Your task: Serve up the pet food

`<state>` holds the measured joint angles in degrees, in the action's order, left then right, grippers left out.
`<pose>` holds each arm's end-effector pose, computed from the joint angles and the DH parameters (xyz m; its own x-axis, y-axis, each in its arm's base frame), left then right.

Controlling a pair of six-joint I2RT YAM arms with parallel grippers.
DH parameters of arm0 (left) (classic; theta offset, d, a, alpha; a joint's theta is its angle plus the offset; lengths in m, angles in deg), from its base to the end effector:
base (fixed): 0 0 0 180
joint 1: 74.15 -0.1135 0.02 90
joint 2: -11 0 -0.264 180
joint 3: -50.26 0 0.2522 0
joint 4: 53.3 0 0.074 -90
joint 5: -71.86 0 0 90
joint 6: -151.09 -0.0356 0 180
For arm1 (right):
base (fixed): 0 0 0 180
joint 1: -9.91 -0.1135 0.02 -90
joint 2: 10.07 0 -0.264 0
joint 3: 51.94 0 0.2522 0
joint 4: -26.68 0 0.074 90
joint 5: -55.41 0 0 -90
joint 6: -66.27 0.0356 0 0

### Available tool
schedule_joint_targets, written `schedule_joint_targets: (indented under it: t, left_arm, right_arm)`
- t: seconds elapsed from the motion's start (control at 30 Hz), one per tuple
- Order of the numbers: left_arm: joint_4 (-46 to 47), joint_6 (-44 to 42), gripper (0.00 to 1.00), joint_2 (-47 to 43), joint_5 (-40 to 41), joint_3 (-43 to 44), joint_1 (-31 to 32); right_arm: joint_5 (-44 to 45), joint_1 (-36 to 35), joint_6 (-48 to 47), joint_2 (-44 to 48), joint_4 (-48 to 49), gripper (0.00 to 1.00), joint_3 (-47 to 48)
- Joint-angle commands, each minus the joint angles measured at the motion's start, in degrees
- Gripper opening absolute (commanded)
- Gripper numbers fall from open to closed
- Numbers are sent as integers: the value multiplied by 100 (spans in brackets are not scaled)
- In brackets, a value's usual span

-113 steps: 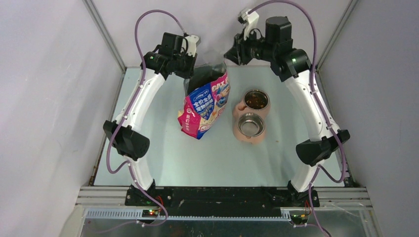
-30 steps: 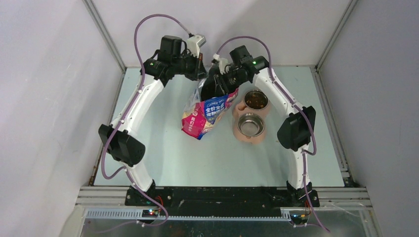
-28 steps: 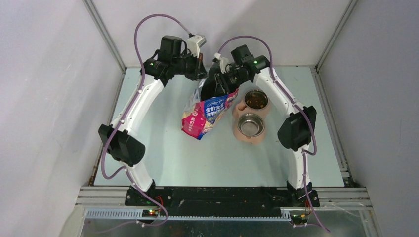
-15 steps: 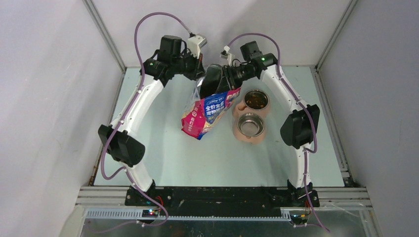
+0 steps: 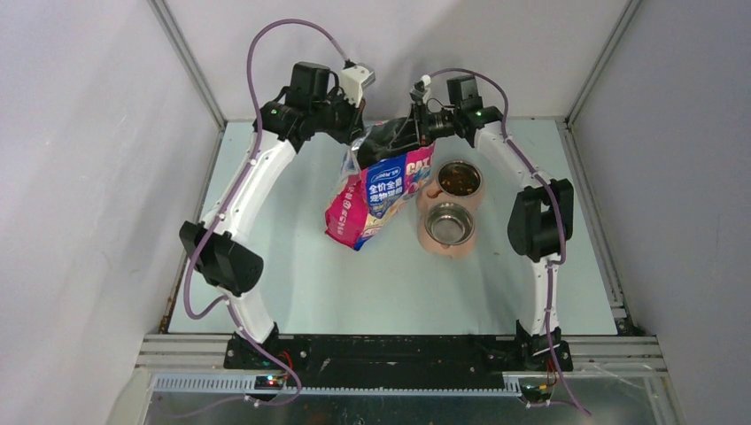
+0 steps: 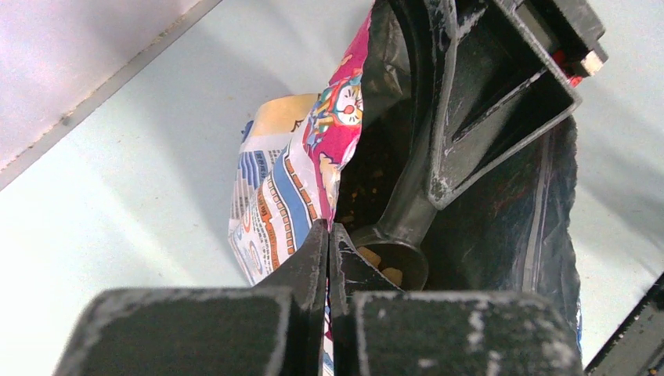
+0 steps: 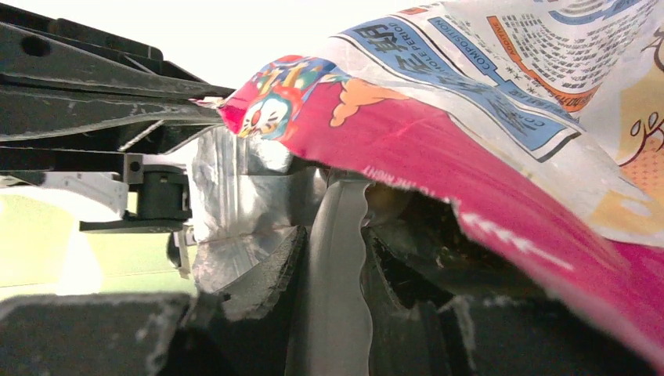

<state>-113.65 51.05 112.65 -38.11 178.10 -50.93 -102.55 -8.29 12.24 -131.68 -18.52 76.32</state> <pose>0.3523 -0.1644 0.4230 -0.3982 0.3491 -0.8482 0.7106 0.7022 -0.0446 0.4430 0.1804 0.3131 -0.9525 -0.0811 -0.2937 -0.3045 0.2196 0.9269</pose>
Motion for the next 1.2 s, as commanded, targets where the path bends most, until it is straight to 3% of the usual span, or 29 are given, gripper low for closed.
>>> schedule_joint_targets:
  t: [0.0, 0.63, 1.17]
  left_arm:
    - [-592, -356, 0, -17, 281, 393, -53]
    - [-556, -330, 0, 139, 245, 577, -116]
    - [-298, -173, 0, -187, 47, 27, -116]
  right_arm:
    - [-831, 237, 1380, 163, 927, 0, 14]
    - [-484, 293, 1221, 806, 738, 0, 180]
    - [-68, 183, 768, 997, 293, 0, 587]
